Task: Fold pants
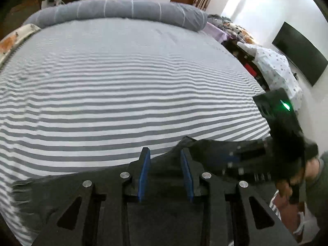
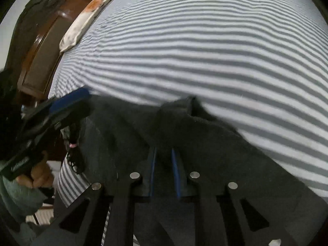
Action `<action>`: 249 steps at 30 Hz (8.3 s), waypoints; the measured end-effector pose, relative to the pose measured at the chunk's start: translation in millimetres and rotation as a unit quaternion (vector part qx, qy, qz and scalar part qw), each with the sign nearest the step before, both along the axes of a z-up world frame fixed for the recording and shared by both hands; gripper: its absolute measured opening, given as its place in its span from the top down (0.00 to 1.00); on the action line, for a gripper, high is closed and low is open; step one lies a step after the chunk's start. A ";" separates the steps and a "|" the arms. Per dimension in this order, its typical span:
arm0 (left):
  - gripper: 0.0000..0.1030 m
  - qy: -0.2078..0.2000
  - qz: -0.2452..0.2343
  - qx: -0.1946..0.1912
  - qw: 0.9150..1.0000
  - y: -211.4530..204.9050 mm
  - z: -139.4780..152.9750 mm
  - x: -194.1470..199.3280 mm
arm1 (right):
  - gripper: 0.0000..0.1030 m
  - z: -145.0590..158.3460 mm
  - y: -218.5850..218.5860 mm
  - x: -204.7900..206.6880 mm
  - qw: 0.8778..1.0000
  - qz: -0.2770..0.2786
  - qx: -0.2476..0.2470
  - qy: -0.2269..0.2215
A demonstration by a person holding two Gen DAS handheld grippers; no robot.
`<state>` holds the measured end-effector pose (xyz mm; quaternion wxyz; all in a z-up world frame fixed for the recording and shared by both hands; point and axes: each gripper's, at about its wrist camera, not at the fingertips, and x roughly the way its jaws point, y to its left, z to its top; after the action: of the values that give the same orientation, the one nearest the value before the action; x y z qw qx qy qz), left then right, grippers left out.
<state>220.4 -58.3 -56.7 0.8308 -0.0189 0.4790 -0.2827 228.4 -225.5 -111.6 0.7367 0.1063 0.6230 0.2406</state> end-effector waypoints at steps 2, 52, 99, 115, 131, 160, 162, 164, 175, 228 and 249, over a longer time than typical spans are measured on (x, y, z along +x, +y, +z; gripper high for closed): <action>0.69 0.012 -0.009 0.005 1.000 -9.7 -9.4 1.3 | 0.85 -3.9 -0.6 -5.2 1.000 0.007 0.010 0.005; 0.70 0.039 -0.040 0.071 0.996 62.8 -58.6 -79.7 | 0.97 -7.1 -21.0 74.0 0.993 -0.100 0.060 -0.019; 0.95 0.057 0.012 0.142 0.988 158.7 -48.5 -81.9 | 0.93 -66.5 3.9 -183.5 0.958 -0.269 0.049 0.090; 0.53 -0.048 -0.012 0.125 0.991 73.8 33.2 -111.4 | 0.60 17.0 -132.6 -233.6 0.948 -0.303 0.088 -0.050; 0.47 -0.019 -0.087 0.104 0.991 -107.7 9.1 -137.7 | 0.60 -6.4 -389.7 -306.0 0.889 -0.445 0.004 -0.111; 0.47 -0.002 -0.177 0.181 0.967 -242.8 -58.3 -161.4 | 0.88 -71.8 -403.7 -301.4 0.898 -0.420 0.091 -0.089; 0.47 0.004 -0.176 0.189 0.966 -243.6 -65.8 -158.9 | 0.91 -68.6 -400.0 -302.7 0.898 -0.421 0.089 -0.088; 0.48 0.000 -0.174 0.189 0.966 -244.4 -67.1 -158.7 | 0.92 -61.4 -395.8 -302.5 0.898 -0.424 0.074 -0.091; 0.47 0.040 -0.168 0.140 0.975 -229.9 -51.8 -146.6 | 0.93 -10.6 -376.0 -300.2 0.898 -0.428 0.025 -0.098; 0.44 0.144 0.020 -0.095 0.985 59.4 -18.2 -78.9 | 0.59 -5.0 26.4 -173.7 0.990 -0.123 0.042 -0.061; 0.53 0.162 -0.035 -0.036 0.985 -7.5 -68.2 -107.2 | 0.56 -22.8 2.5 -225.4 0.976 -0.194 0.086 -0.040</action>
<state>113.1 -65.8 -125.0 0.7307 -0.0779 0.5972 -0.3216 3.0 -223.0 -134.4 0.7817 0.2787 0.5376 0.1495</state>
